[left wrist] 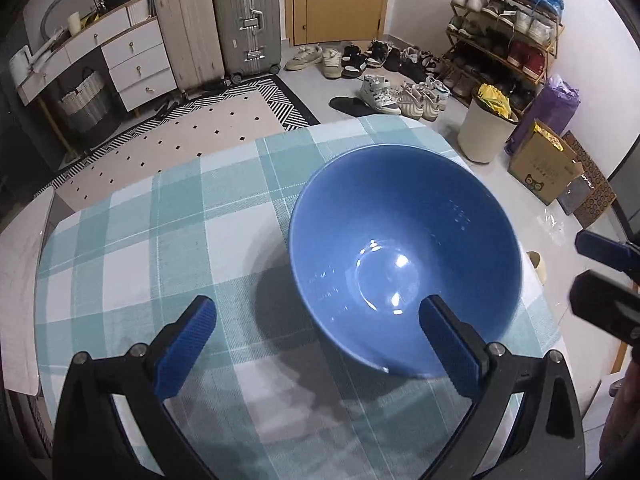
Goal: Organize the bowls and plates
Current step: 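Close the left gripper on the dark blue bowl rim while the right gripper grips the opposite rim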
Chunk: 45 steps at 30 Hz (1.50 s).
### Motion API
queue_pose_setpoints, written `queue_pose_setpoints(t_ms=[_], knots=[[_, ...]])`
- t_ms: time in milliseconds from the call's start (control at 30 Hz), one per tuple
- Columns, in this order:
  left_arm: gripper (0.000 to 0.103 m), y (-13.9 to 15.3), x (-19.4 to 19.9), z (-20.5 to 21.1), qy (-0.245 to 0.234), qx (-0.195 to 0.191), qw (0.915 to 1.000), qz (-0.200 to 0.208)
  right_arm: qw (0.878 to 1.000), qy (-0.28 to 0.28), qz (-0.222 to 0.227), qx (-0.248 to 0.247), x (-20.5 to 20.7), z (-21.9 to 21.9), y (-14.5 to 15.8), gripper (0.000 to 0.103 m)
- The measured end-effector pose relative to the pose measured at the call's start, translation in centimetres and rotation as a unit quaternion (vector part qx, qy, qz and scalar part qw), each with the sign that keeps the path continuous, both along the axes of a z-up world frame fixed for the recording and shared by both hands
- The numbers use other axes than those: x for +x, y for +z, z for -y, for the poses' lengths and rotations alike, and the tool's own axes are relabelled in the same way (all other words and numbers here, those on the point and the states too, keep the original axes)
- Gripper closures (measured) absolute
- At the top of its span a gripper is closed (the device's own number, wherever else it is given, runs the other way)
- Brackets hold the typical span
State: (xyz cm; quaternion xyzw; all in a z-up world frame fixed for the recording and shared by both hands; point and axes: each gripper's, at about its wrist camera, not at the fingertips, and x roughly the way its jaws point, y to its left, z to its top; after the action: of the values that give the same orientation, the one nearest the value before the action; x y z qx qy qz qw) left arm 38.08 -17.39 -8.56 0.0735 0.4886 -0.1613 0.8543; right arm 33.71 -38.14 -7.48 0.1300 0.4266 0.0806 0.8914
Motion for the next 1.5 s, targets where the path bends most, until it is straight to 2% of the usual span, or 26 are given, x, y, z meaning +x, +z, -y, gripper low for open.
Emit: queue_pose_setpoints(t_ms=[167, 367, 767, 833, 967, 1133, 1200, 1267, 1400, 1500], knots=[[0.001, -0.9, 1.1, 0.0, 0.002, -0.003, 1.0000, -0.007, 1.000, -0.022, 0.003, 0.004, 1.8, 1.0, -2.0, 0.004], [0.002, -1.2, 1.6, 0.3, 0.000, 0.004, 1.0000, -0.007, 0.999, -0.013, 0.028, -0.036, 3.1, 0.4, -3.1, 0.004], [0.004, -2.0, 2.0, 0.5, -0.007, 0.005, 0.9999, -0.014, 0.999, -0.006, 0.014, -0.038, 3.8, 0.0, -4.6, 0.004], [0.019, -2.1, 2.0, 0.5, -0.012, 0.003, 0.9997, -0.019, 0.999, -0.005, 0.010, -0.037, 3.9, 0.0, -4.8, 0.005], [0.034, -2.6, 2.2, 0.4, -0.010, 0.013, 0.9995, -0.027, 0.999, -0.007, 0.003, -0.035, 4.0, 0.1, -5.1, 0.009], [0.063, -3.2, 2.4, 0.3, -0.015, 0.011, 0.9987, -0.048, 0.999, -0.007, -0.002, -0.039, 4.0, 0.0, -5.2, 0.009], [0.075, -3.3, 2.6, 0.1, -0.002, 0.007, 0.9987, -0.050, 0.999, -0.005, -0.004, -0.037, 4.1, -0.1, -5.2, 0.014], [0.076, -3.5, 2.8, 0.0, 0.004, 0.006, 0.9982, -0.059, 0.999, 0.001, -0.014, -0.032, 4.3, -0.1, -5.5, 0.028], [0.087, -3.8, 2.7, 0.1, 0.001, 0.015, 0.9977, -0.065, 0.999, -0.002, -0.017, -0.045, 4.3, -0.3, -5.7, 0.028], [0.087, -4.0, 2.6, -0.1, 0.001, 0.006, 0.9968, -0.080, 0.999, -0.003, -0.020, -0.041, 4.2, -0.3, -5.7, 0.028]])
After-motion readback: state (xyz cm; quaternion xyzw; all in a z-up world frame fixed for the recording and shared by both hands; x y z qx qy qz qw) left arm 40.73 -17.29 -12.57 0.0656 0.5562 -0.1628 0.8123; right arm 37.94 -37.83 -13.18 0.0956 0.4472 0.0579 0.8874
